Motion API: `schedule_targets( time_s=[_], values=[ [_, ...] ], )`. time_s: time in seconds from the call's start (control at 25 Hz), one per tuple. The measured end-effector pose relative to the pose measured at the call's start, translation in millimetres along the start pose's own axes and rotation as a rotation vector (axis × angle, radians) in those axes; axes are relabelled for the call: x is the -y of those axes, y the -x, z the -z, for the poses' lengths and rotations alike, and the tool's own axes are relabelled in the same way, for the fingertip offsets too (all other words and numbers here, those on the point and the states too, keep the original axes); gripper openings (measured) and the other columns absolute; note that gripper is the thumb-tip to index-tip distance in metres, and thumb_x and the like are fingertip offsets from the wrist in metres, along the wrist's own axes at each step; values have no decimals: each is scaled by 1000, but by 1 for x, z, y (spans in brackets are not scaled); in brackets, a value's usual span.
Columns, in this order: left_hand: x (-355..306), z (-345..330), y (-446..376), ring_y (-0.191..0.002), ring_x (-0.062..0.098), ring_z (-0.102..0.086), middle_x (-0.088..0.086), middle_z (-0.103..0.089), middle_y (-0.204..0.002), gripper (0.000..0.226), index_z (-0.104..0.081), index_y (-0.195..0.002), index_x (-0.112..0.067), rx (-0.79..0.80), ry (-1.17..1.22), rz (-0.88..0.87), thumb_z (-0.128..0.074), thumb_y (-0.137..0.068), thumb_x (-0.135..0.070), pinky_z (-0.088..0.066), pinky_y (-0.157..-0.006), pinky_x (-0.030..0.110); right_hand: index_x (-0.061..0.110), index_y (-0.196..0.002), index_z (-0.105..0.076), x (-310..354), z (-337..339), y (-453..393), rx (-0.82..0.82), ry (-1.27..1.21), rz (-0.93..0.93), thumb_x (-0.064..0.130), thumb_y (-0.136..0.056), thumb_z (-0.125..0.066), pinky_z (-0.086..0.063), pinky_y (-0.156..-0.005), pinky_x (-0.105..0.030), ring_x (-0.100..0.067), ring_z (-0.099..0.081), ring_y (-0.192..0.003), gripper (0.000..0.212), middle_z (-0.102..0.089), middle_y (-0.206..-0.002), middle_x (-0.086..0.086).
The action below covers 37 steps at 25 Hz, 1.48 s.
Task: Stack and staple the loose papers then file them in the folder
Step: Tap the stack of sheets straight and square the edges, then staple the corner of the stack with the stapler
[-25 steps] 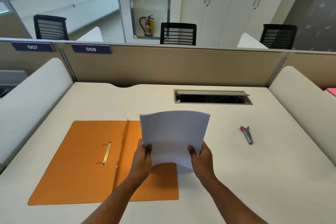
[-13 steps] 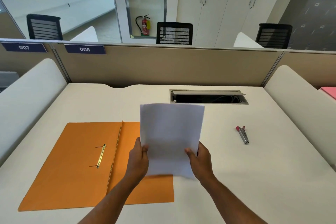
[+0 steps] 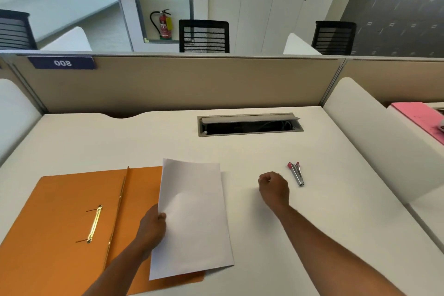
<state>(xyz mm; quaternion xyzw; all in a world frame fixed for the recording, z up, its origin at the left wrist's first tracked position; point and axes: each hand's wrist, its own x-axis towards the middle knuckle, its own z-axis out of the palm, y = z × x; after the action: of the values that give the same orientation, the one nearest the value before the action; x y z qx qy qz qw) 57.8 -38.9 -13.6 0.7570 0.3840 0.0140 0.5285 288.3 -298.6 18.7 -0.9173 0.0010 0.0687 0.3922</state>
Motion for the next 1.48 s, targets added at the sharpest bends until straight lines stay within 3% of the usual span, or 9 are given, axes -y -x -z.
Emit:
schedule_targets(
  time_s=[0.16, 0.4, 0.64, 0.76, 0.88, 1.0, 1.16, 1.32, 1.48],
  values=[
    [0, -4, -13, -95, 17, -61, 3, -62, -117, 37, -49, -137, -20, 15, -17, 22, -35, -103, -14, -49, -69, 33, 12, -122, -67, -15, 20, -44, -123, 284, -32, 15, -94, -63, -42, -108, -43, -33, -43, -139, 28, -53, -141, -13],
    [-2, -12, -27, -102, 23, -60, 5, -61, -122, 36, -48, -138, -23, 22, -48, 68, -34, -104, -17, -49, -78, 39, 4, -135, -46, -27, 28, -82, -171, 444, -217, 32, -97, -66, -46, -100, -46, -37, -48, -128, 51, -50, -136, -18],
    [-10, -11, -22, -99, 19, -61, 2, -62, -119, 34, -48, -136, -25, 35, -25, 62, -36, -105, -17, -50, -74, 34, -3, -128, -55, -37, 25, -95, -116, 354, -118, 30, -102, -58, -47, -98, -46, -43, -56, -120, 42, -59, -127, -24],
    [-16, -10, -15, -95, 8, -61, -9, -61, -110, 32, -50, -130, -30, 49, -6, 5, -36, -104, -18, -48, -67, 24, 3, -121, -66, -22, 13, -90, -1, 114, -64, 21, -102, -57, -48, -92, -40, -38, -62, -109, 27, -67, -109, -13],
    [-22, -5, -6, -95, 8, -61, -14, -61, -108, 30, -50, -124, -36, 49, 9, -40, -36, -104, -18, -49, -69, 25, 10, -112, -66, 24, -4, -64, 233, -413, -62, 22, -103, -57, -54, -80, -40, -29, -59, -90, 17, -61, -94, -3],
    [-25, 1, 4, -94, 9, -64, -11, -64, -106, 28, -52, -119, -36, 50, 13, -107, -36, -104, -18, -52, -71, 26, 17, -124, -63, 81, -9, -31, 480, -566, 133, 22, -103, -59, -60, -72, -36, -20, -71, -91, 22, -64, -114, -3],
    [-26, 10, 19, -95, 12, -64, -4, -65, -107, 25, -53, -118, -30, 30, -3, -184, -38, -104, -16, -53, -76, 26, 29, -115, -64, 147, -8, 7, 689, -286, 498, 29, -99, -60, -50, -63, -21, -11, -67, -75, 17, -72, -99, 8],
    [-27, 21, 38, -92, 14, -68, -5, -66, -106, 27, -49, -124, -29, 33, 14, -247, -38, -105, -15, -58, -74, 24, 35, -119, -61, 190, -2, 31, 620, 165, 858, 51, -92, -66, -55, -88, -35, -14, -67, -104, 32, -72, -113, 9],
    [-25, 31, 51, -93, 15, -70, -3, -68, -108, 30, -49, -131, -26, 47, 17, -299, -38, -105, -14, -61, -76, 28, 39, -122, -59, 213, 8, 36, 453, 525, 1232, 62, -87, -66, -53, -82, -34, -12, -65, -103, 42, -67, -118, 17]
  ],
)
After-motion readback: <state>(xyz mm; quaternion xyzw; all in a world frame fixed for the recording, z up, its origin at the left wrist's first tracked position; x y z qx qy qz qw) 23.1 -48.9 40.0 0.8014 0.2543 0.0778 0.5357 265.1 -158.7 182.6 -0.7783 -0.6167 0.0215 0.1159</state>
